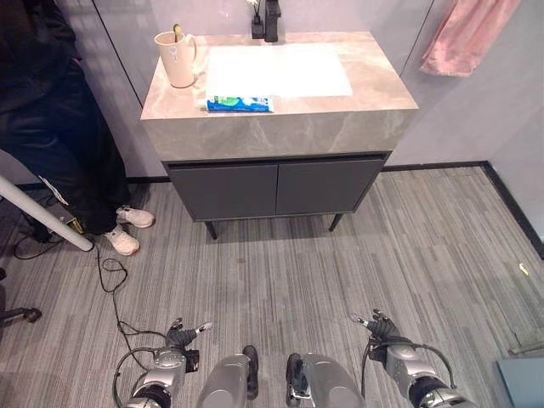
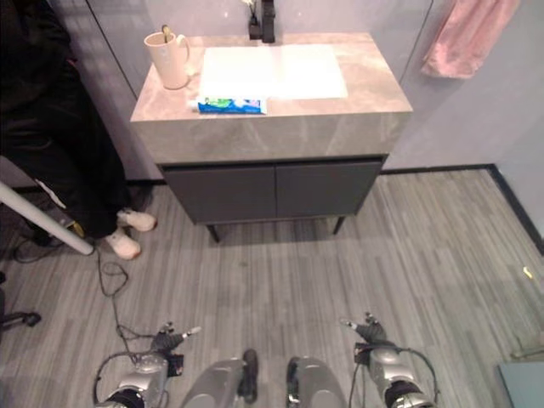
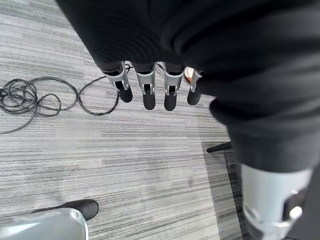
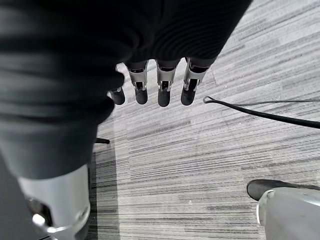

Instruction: Put brush and paste in cup on sink, flatten towel.

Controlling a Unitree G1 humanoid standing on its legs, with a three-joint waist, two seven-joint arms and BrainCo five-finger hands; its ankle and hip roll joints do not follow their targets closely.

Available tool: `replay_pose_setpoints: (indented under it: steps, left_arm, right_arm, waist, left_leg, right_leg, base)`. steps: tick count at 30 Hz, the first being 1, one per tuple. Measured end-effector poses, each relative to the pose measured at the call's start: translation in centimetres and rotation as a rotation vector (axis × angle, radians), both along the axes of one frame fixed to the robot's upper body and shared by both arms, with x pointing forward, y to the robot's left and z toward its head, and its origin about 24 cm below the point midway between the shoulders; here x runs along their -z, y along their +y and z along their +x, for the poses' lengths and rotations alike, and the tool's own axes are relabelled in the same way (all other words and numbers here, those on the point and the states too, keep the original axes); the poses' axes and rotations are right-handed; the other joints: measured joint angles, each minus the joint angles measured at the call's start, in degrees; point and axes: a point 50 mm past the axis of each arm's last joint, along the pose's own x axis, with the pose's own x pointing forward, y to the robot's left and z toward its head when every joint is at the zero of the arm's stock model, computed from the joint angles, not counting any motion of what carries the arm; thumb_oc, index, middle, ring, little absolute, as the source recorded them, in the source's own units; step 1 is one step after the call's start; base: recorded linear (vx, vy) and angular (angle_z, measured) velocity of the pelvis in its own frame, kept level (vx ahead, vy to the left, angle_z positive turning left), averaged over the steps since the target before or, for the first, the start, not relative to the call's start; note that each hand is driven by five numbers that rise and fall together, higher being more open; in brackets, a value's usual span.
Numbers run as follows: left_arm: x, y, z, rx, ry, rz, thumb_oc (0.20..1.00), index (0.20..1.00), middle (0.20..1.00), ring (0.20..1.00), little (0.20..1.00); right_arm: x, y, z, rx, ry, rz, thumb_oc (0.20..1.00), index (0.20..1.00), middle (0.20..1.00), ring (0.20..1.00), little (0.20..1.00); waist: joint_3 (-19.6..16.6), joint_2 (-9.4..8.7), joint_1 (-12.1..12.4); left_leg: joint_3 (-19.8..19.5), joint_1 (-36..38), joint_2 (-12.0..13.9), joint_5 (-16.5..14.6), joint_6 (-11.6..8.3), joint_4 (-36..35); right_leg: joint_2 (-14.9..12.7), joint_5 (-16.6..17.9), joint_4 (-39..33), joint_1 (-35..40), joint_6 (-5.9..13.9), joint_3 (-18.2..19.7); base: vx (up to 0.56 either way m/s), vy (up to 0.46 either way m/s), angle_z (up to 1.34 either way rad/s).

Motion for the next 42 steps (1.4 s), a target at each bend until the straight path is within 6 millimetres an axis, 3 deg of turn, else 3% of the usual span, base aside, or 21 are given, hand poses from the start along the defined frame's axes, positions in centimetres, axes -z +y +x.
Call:
replay_pose_setpoints:
  steps: [7,9,21,22,24,27,28,29,30,32,34,36,39,40,41,42]
  left_arm:
    - [0.2,0.1,-0.6,0.008,0.01,0.008,1.0,1.0,1.0,1.0,1.0]
    - [0.6,0.2,-1.5,0.002,0.031,0.007,1.0,1.0,1.0,1.0,1.0]
    - [0.2,0.5,-1.8,0.018,-0.001,0.013,1.0,1.0,1.0,1.0,1.0]
    - [0.3,0.5,-2.0,0.02,0.0,0.014,1.0,1.0,1.0,1.0,1.0]
    - [0.2,0.5,-2.2,0.052,-0.002,0.03,1.0,1.0,1.0,1.0,1.0]
    - [0.0,0.4,-2.3,0.08,-0.013,0.044,1.0,1.0,1.0,1.0,1.0]
    - [0.1,0.3,-2.5,0.085,-0.005,0.048,1.0,1.0,1.0,1.0,1.0]
    - [0.1,0.4,-2.3,0.085,-0.008,0.051,1.0,1.0,1.0,1.0,1.0]
    - [0.0,0.3,-1.9,0.087,-0.016,0.05,1.0,1.0,1.0,1.0,1.0]
    - [0.0,0.3,-1.9,0.086,-0.01,0.051,1.0,1.0,1.0,1.0,1.0]
    - [0.1,0.4,-1.8,0.083,0.001,0.055,1.0,1.0,1.0,1.0,1.0]
    - [0.3,0.5,-2.3,0.081,0.012,0.054,1.0,1.0,1.0,1.0,1.0]
    - [0.5,0.4,-2.8,0.083,0.027,0.054,1.0,1.0,1.0,1.0,1.0]
    - [0.7,-0.2,-2.8,0.132,0.038,0.064,1.0,1.0,1.0,1.0,1.0]
    - [0.7,-0.2,-2.9,0.133,0.039,0.062,1.0,1.0,1.0,1.0,1.0]
    - [0.7,-0.1,-2.8,0.127,0.043,0.066,1.0,1.0,1.0,1.0,1.0]
  right_arm:
    - [0.1,0.5,0.0,0.013,-0.015,0.025,1.0,1.0,1.0,1.0,1.0]
    - [0.6,0.7,-0.8,0.017,0.005,0.034,1.0,1.0,1.0,1.0,1.0]
    - [1.3,0.7,-2.3,0.033,0.044,0.042,1.0,1.0,1.0,1.0,1.0]
    - [1.4,0.7,-2.5,0.043,0.048,0.045,1.0,1.0,1.0,1.0,1.0]
    - [1.5,0.7,-2.7,0.044,0.047,0.047,1.0,1.0,1.0,1.0,1.0]
    - [0.8,1.3,-1.8,0.018,-0.002,0.059,1.0,1.0,1.0,1.0,1.0]
    - [0.7,1.4,-1.8,0.013,-0.014,0.064,1.0,1.0,1.0,1.0,1.0]
    - [0.5,1.5,-1.5,0.01,-0.028,0.066,1.0,1.0,1.0,1.0,1.0]
    - [0.4,1.2,-1.5,0.016,-0.03,0.061,1.0,1.0,1.0,1.0,1.0]
    - [0.6,1.2,-1.8,0.017,-0.022,0.061,1.0,1.0,1.0,1.0,1.0]
    - [0.7,1.3,-2.0,0.019,-0.015,0.064,1.0,1.0,1.0,1.0,1.0]
    - [0.7,1.4,-2.1,0.018,-0.015,0.066,1.0,1.0,1.0,1.0,1.0]
    - [0.8,1.2,-2.2,0.019,-0.012,0.062,1.0,1.0,1.0,1.0,1.0]
    - [1.0,0.6,-2.9,0.026,0.01,0.046,1.0,1.0,1.0,1.0,1.0]
    - [0.7,0.5,-2.4,0.015,-0.001,0.036,1.0,1.0,1.0,1.0,1.0]
    - [0.3,0.2,-1.7,-0.024,-0.015,-0.001,1.0,1.0,1.0,1.0,1.0]
  waist:
    - [-2.1,-0.36,0.1]
    - [-2.4,-0.32,0.0]
    - [-2.9,2.3,0.0]
    - [-3.0,2.5,0.0]
    - [-2.7,2.91,-0.1]
    - [-1.6,3.15,0.0]
    - [-1.8,3.05,-0.7]
    - [-1.5,3.2,-0.8]
    - [-1.2,3.16,-1.6]
    - [-1.2,2.77,-1.8]
    - [-1.2,2.27,-2.7]
    - [-1.5,1.68,-2.9]
    - [-2.3,0.78,-3.0]
    - [-4.1,1.4,-3.1]
    - [-4.8,2.44,-3.1]
    - [-5.1,2.73,-3.2]
  left_leg:
    - [0.1,1.5,-0.2,0.6,0.78,-1.3]
    - [0.2,3.7,-0.3,0.8,0.84,-3.1]
    - [2.0,5.7,-2.1,0.4,3.2,-6.8]
    - [2.0,6.5,-2.4,0.5,3.66,-7.7]
    - [2.3,8.5,-3.0,1.4,4.86,-10.4]
    - [3.4,9.9,-3.1,1.4,5.92,-12.0]
    - [2.6,10.2,-3.5,1.5,6.55,-13.9]
    - [1.8,10.3,-3.5,1.8,6.83,-14.9]
    - [1.8,10.4,-3.7,2.5,6.26,-16.7]
    - [1.5,10.5,-4.0,2.7,6.07,-16.7]
    - [0.3,11.1,-4.5,2.5,5.73,-16.7]
    - [-0.5,13.1,-4.6,1.2,5.19,-17.5]
    - [-3.1,16.0,-4.8,-0.6,4.2,-18.7]
    - [-7.1,18.7,-2.3,-2.8,1.3,-18.7]
    - [-7.9,18.9,-0.5,-3.1,0.42,-18.5]
    - [-8.9,18.8,1.2,-2.3,-2.31,-14.5]
  right_leg:
    - [-0.1,0.1,-1.5,1.6,-0.15,-0.2]
    - [0.0,0.3,-3.1,3.7,0.1,-0.2]
    - [-1.2,1.5,-5.5,4.6,2.25,1.9]
    - [-1.5,1.7,-4.7,4.6,2.67,2.0]
    - [-2.4,3.5,1.7,1.7,5.32,2.3]
    - [-3.5,7.1,10.4,-3.5,4.96,2.4]
    - [-1.4,5.8,6.7,-4.1,6.05,4.3]
    - [-1.1,5.6,2.0,-4.4,6.55,4.7]
    - [-2.1,7.2,-8.3,-5.8,7.61,3.4]
    - [-3.1,11.9,-18.3,-7.3,10.26,4.6]
    - [-4.2,15.8,-24.4,-8.0,11.24,5.2]
    - [-5.2,19.8,-27.5,-8.3,10.58,4.2]
    - [-4.8,20.8,-27.4,-6.7,9.71,4.2]
    - [-1.2,24.4,-25.9,-3.2,5.48,7.6]
    - [0.1,23.2,-24.9,-2.9,3.73,6.1]
    - [1.2,20.9,-23.9,-0.6,1.19,3.2]
  base:
    - [0.06,0.06,0.01]
    - [0.07,0.118,0.0]
    - [0.05,0.141,-0.07]
    - [0.04,0.19,-0.03]
    - [0.02,0.158,-0.1]
    - [0.14,0.084,-0.2]
    - [0.19,0.019,-0.05]
    - [0.28,-0.044,0.03]
    - [0.28,-0.066,0.07]
    - [0.21,-0.053,0.08]
    - [0.21,-0.065,0.31]
    - [0.3,-0.092,0.23]
    - [0.35,-0.147,0.53]
    - [0.55,-0.284,0.86]
    - [0.52,-0.289,1.08]
    - [0.27,-0.158,0.47]
